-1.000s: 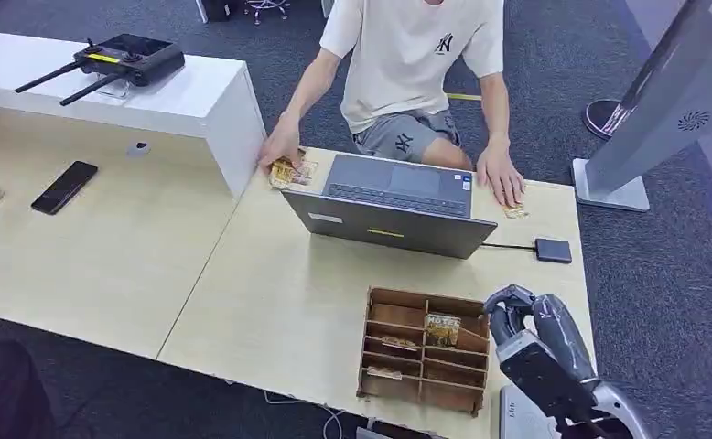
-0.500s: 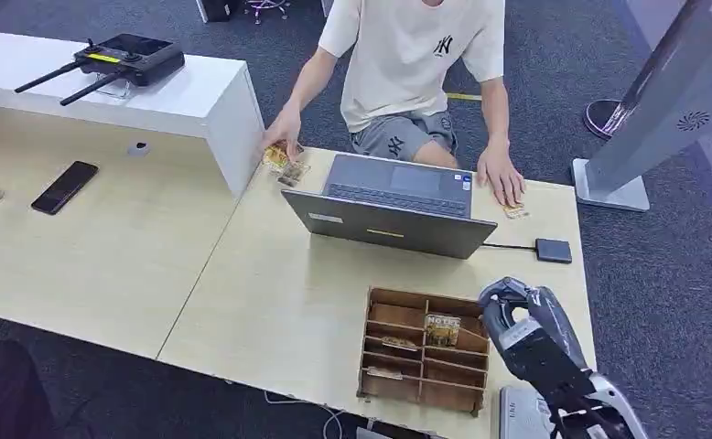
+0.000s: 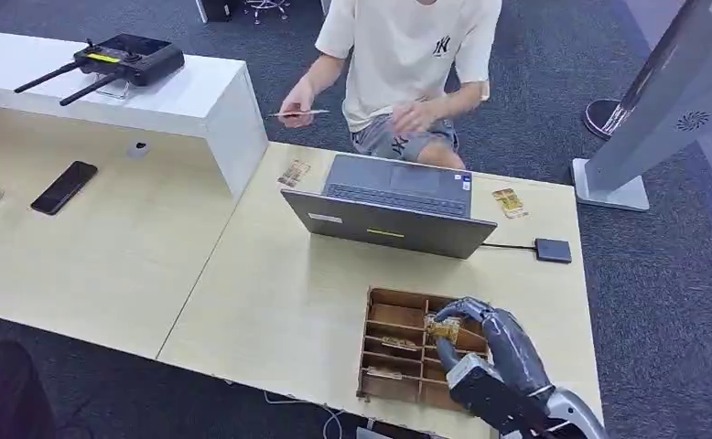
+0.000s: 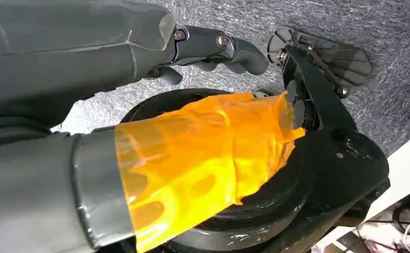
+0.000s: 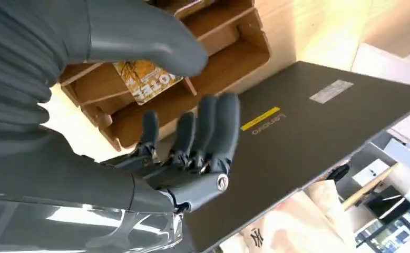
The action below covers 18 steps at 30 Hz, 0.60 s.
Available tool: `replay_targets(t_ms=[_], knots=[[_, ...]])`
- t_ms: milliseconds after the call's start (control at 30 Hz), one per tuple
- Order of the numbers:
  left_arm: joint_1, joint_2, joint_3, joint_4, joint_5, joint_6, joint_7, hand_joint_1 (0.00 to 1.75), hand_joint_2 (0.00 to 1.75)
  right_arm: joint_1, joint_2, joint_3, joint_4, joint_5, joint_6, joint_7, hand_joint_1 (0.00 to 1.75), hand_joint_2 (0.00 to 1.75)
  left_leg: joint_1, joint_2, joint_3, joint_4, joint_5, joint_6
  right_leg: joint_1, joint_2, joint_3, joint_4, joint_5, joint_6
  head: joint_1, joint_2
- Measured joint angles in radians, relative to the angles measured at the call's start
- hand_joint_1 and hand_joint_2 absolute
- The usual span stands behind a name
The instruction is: Pass the card to the sensor for recognition and then transmit it.
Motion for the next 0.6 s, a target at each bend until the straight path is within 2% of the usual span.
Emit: replay_targets(t_ms=[200,433,500,600], knots=[[-0.001,-0.010,-0.001,0.000,0.006,0.026,-0.005,0.00,0.00,0.008,-0.017,0.055,0.002,0.086,-0.006,-0.026,1.13,1.75,0.000,0.000,0.000,0.000,0.000,0.000,0.000,0.000,0.000,0.000,0.000,0.000,0.000,0.000],[-0.002,-0.017,-0.002,0.000,0.005,0.026,-0.006,0.00,0.00,0.007,-0.025,0.088,0.002,0.138,-0.034,-0.045,1.08,1.75,0.000,0.000,0.000,0.000,0.000,0.000,0.000,0.000,0.000,0.000,0.000,0.000,0.000,0.000],[-0.002,-0.017,-0.003,0.000,0.005,0.026,-0.007,0.00,0.00,0.007,-0.026,0.095,0.002,0.142,-0.035,-0.046,1.12,1.75,0.000,0.000,0.000,0.000,0.000,0.000,0.000,0.000,0.000,0.000,0.000,0.000,0.000,0.000],[-0.002,-0.015,-0.006,0.000,-0.008,0.013,-0.009,0.00,0.00,0.007,-0.026,0.100,0.002,0.157,-0.045,-0.050,1.03,1.75,0.000,0.000,0.000,0.000,0.000,0.000,0.000,0.000,0.000,0.000,0.000,0.000,0.000,0.000]])
